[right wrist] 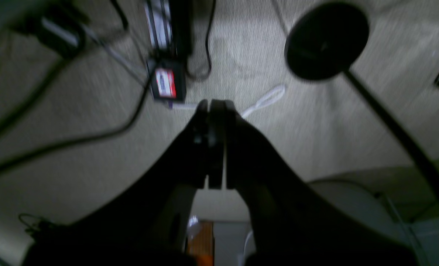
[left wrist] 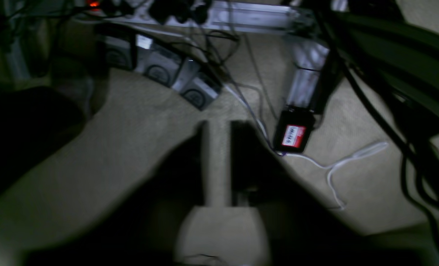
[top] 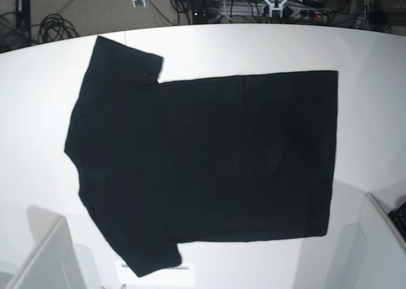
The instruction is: Fold the T-shirt properly
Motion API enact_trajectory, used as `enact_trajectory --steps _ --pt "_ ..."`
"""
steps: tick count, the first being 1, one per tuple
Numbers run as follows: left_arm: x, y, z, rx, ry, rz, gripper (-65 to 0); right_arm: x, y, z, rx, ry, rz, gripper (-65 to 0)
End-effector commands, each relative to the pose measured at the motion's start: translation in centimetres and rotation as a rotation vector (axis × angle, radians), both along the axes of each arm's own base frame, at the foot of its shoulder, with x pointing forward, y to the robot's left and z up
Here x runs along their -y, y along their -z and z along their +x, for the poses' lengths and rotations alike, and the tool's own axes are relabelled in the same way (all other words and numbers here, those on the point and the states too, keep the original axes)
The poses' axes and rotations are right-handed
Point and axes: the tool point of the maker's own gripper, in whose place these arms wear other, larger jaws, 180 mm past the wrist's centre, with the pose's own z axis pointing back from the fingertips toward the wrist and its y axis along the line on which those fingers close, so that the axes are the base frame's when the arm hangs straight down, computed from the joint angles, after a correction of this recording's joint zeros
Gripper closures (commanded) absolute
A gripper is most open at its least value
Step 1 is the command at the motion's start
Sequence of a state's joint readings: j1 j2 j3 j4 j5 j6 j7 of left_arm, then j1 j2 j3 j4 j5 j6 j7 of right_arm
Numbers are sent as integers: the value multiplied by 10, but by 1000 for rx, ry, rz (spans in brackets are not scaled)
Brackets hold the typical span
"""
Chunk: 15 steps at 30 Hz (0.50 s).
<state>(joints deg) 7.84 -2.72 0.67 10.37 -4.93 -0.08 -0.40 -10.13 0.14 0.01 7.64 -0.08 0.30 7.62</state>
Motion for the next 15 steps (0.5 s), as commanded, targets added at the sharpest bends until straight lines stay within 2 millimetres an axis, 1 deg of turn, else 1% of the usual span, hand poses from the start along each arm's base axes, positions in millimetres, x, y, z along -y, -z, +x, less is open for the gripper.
enact_trajectory --steps 1,3,5,6,15 --pt "-4 -1 -5 -11 44 11 0 3 -1 -10 -16 -6 -11 0" --pt "-2 0 -5 -18 143 11 0 3 -1 -9 -15 -6 -11 0" --pt "-3 -1 -5 -21 193 14 0 4 -1 -8 -13 -7 -13 0" --pt "-3 -1 -4 -19 197 14 0 5 0 -4 -7 -8 -14 0" --pt "-3 -1 -5 -13 98 10 0 6 0 -4 -7 -5 -16 0"
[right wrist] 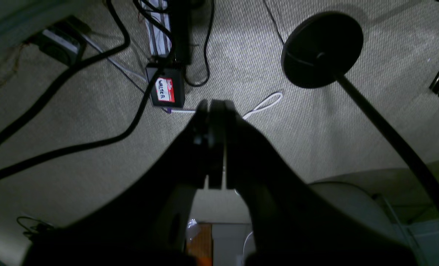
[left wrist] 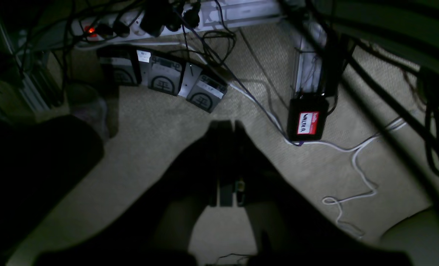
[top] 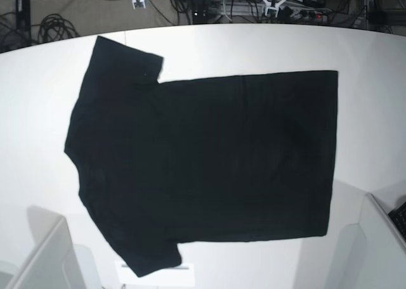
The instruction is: Fold the T-shirt properly
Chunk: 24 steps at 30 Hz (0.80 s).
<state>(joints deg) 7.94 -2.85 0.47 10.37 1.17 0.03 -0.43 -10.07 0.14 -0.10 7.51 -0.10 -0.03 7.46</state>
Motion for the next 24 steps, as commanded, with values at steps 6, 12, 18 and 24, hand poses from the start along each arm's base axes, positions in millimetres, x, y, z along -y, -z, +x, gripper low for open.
enact_trajectory --steps 6,12,18,24 --pt "-1 -1 -11 -12 -19 4 0 5 0 -2 1 -6 -10 0" --pt "-1 -1 -14 -16 -19 4 0 25 -1 4 12 0 -41 0" --pt "-1 -7 -6 66 9 0 0 55 -5 9 58 47 -92 0" --pt "-25 -26 -9 168 38 29 0 82 -20 -10 109 152 -153 0"
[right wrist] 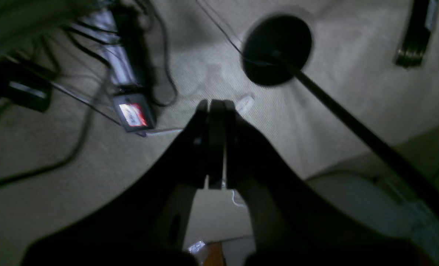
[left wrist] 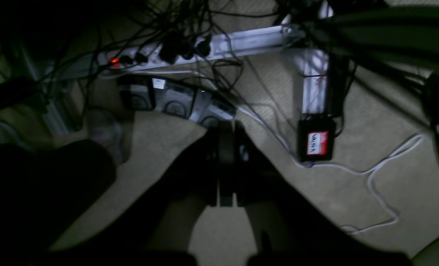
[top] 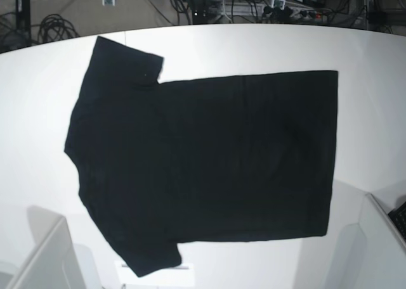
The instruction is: Fold the T-shirt properly
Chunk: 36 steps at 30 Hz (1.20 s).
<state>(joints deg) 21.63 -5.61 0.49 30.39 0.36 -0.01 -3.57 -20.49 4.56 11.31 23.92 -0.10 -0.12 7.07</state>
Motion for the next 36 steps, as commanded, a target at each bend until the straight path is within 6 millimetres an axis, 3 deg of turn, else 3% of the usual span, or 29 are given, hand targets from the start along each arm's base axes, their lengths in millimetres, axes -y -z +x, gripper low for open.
enact_trajectory --steps 1,5,8,11,14,17,24,29,31,36 --pt "-12 -4 -4 11 1 20 0 5 -5 -3 16 -2 -14 0" --pt "-31 -19 -12 38 30 47 0 10 -18 -18 22 -14 -28 0" --pt "-29 -34 -8 90 54 41 0 12 -28 -20 6 -18 -33 0" --pt "-32 -53 -5 139 85 41 0 5 -40 -14 34 -13 -30 0" --pt "-31 -72 -2 185 99 39 0 17 -56 -7 76 105 -57 0" --pt "-52 -96 7 249 60 90 0 28 -73 2 109 166 -88 0" --pt "-60 -149 32 370 124 110 0 59 -127 33 243 220 -184 0" --pt "-35 -203 52 487 179 71 0 91 -171 60 302 271 -266 0" --pt "-34 -225 63 537 190 78 0 103 -192 73 333 280 -297 0" --pt "-46 -262 93 644 203 133 0 107 -244 117 445 251 -334 0"
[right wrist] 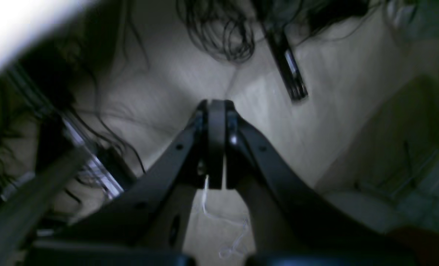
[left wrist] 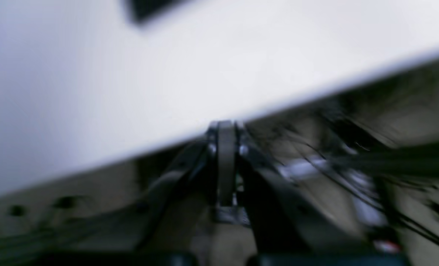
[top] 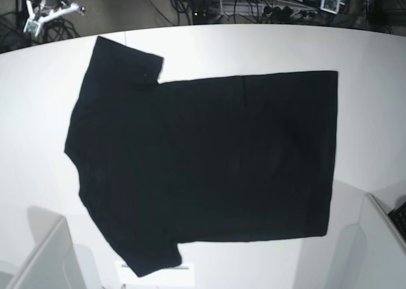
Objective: Fold the T-shirt properly
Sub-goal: 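Lower both grippers to the shoulder corners of the black T-shirt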
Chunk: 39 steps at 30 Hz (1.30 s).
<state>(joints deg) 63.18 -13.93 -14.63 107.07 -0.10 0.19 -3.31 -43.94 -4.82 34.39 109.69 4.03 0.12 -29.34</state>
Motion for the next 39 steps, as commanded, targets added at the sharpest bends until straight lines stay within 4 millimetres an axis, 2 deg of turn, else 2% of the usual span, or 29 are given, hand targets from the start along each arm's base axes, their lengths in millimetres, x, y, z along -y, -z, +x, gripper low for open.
enact_trajectory --steps 1,3,9,10,11,15,17,21,27,28,30,32,34,39 --pt "0 -11 4 31 10 6 0 6 -18 10 38 -17 -45 0" --pt "-3 -20 12 59 9 21 0 1 -30 29 92 -26 -46 0" --pt "-3 -31 46 157 9 23 0 -12 -30 70 167 4 22 0" --pt "-3 -31 49 165 8 23 0 -20 -29 78 184 -19 65 0" --pt "-3 -33 53 177 8 23 0 -30 -27 85 200 -48 117 -29" --pt "-9 -29 68 169 -52 -7 0 -68 -29 110 274 -180 325 -371" --pt "-16 -28 76 174 -118 -56 0 -80 -31 116 292 -223 393 -461" --pt "-42 -38 88 217 -234 -111 0 -91 -33 125 317 -221 470 -438" --pt "-54 -49 99 266 -234 -173 0 -88 -25 137 299 -187 507 -413" --pt "-61 -50 99 273 -252 -171 -48 -86 -22 139 296 -173 516 -413" --pt "-72 -49 94 274 -287 -169 -199 -78 -16 139 289 -143 520 -413" --pt "-85 -48 93 285 -330 -180 -299 -76 -9 139 278 -130 530 -413" --pt "-98 -42 90 289 -380 -196 -329 -78 0 135 258 -120 548 -411" --pt "-113 -25 84 284 -468 -248 -327 -82 21 121 204 -88 590 -411"
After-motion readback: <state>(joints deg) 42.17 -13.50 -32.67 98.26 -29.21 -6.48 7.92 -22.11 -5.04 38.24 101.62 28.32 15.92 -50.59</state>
